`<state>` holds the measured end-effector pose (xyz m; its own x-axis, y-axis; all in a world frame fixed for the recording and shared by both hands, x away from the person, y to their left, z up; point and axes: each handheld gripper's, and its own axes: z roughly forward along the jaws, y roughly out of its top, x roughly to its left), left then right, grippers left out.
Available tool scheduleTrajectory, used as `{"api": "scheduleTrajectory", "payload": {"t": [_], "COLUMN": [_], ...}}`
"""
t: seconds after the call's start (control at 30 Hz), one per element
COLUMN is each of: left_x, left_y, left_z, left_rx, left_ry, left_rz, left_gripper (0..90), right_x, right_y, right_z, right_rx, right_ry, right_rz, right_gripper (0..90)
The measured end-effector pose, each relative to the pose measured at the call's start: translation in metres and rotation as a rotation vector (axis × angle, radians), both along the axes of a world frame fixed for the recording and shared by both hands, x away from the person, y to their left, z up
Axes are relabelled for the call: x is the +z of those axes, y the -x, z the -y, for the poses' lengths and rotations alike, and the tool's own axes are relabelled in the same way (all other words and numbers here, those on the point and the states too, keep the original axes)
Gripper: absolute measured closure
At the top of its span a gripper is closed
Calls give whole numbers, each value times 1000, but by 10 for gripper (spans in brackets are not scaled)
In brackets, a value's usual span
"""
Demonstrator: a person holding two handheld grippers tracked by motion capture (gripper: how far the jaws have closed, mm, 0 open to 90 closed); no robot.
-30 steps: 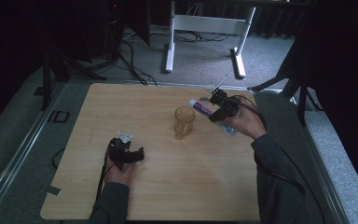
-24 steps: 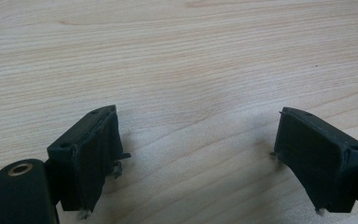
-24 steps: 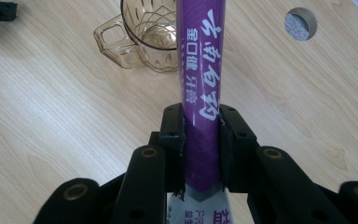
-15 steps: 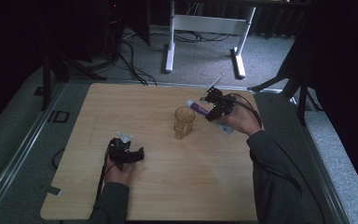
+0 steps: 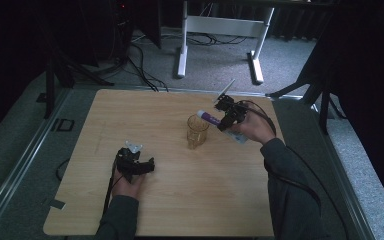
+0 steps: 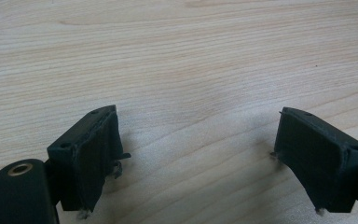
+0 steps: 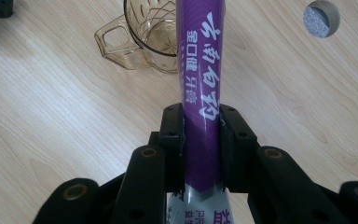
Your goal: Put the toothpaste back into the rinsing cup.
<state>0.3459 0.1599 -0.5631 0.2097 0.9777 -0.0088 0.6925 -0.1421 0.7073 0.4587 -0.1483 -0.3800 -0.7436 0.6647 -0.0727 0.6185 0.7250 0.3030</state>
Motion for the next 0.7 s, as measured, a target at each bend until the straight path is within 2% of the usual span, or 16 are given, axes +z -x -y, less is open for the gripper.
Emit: {"api": "scheduleTrajectory", "payload": {"t": [0.4, 0.7], "left_x": [0, 0], "left_y": [0, 0], "left_z": [0, 0], "left_rx": [0, 0], "left_ry": [0, 0], "left_rz": [0, 0], "left_gripper": [140, 140], "right_x": [-1, -3], "right_y": [-4, -6], "right_z": [-9, -15], "right_rx": [10, 12], "right_ry": [27, 30], "right_rz": [-7, -17], "right_gripper": [736, 735]}}
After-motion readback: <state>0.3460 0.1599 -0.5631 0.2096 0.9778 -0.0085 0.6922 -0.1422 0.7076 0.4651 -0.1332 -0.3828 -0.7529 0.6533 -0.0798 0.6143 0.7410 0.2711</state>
